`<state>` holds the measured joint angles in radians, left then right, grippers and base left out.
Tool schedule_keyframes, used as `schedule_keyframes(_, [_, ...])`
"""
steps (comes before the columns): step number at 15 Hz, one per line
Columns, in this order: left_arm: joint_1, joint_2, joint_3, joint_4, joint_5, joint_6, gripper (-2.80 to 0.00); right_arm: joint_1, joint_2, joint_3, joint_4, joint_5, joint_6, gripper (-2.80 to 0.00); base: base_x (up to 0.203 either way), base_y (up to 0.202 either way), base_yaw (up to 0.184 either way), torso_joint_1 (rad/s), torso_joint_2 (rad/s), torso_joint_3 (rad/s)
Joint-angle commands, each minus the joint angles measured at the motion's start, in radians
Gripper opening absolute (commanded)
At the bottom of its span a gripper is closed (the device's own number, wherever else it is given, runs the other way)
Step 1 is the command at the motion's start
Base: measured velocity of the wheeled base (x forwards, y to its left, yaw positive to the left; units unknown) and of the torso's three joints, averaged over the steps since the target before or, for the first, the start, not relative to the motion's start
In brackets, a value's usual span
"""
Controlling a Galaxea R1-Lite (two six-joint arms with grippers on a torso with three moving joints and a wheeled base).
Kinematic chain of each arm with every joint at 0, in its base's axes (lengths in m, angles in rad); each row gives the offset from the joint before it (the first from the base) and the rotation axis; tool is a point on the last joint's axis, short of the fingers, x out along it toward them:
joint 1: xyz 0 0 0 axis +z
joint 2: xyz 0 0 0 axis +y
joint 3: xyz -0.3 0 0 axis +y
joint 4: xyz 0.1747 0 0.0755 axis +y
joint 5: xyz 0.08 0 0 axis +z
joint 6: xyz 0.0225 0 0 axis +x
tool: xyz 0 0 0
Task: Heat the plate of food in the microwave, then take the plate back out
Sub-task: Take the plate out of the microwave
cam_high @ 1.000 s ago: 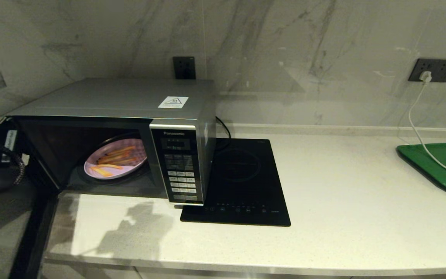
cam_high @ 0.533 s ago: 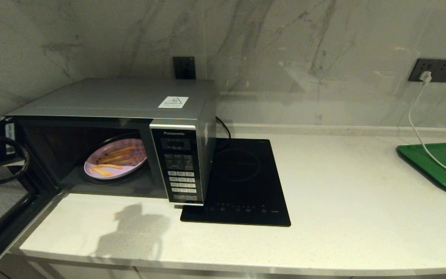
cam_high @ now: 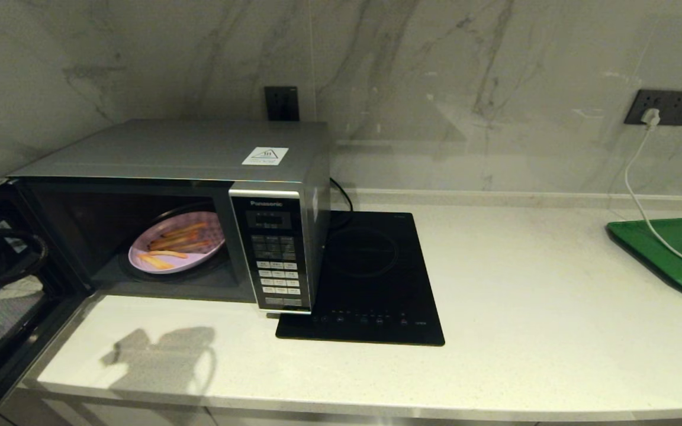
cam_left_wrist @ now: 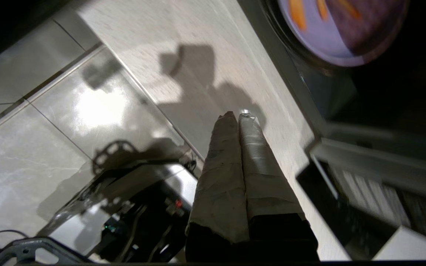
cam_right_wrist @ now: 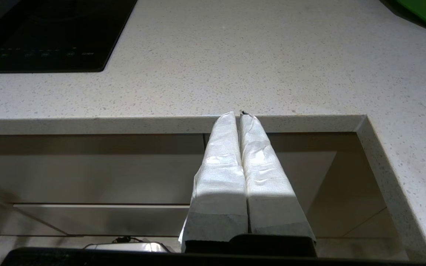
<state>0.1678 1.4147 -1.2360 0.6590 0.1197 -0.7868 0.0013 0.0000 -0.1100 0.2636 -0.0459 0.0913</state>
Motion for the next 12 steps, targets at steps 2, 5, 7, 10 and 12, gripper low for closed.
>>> schedule_keyframes(2, [0.155, -0.005, 0.042, -0.051, -0.004, -0.002, -2.8, 0.0, 0.0, 0.0, 0.002, 0.0, 0.001, -2.8, 0.0, 0.0, 0.0, 0.0, 0.0, 0.0])
schedule_keyframes(5, [0.174, -0.013, 0.073, -0.058, -0.025, 0.011, -2.8, 0.0, 0.0, 0.0, 0.002, 0.0, 0.001, -2.8, 0.0, 0.0, 0.0, 0.0, 0.0, 0.0])
schedule_keyframes(7, [0.194, -0.013, 0.092, -0.07, -0.031, 0.018, -2.8, 0.0, 0.0, 0.0, 0.002, 0.0, 0.001, -2.8, 0.0, 0.0, 0.0, 0.0, 0.0, 0.0])
schedule_keyframes(10, [0.2, -0.013, 0.119, -0.098, -0.031, 0.026, -2.8, 0.0, 0.0, 0.0, 0.002, 0.0, 0.001, -2.8, 0.0, 0.0, 0.0, 0.0, 0.0, 0.0])
schedule_keyframes(12, [0.22, -0.01, 0.124, -0.109, -0.031, 0.036, -2.8, 0.0, 0.0, 0.0, 0.002, 0.0, 0.001, -2.8, 0.0, 0.0, 0.0, 0.0, 0.0, 0.0])
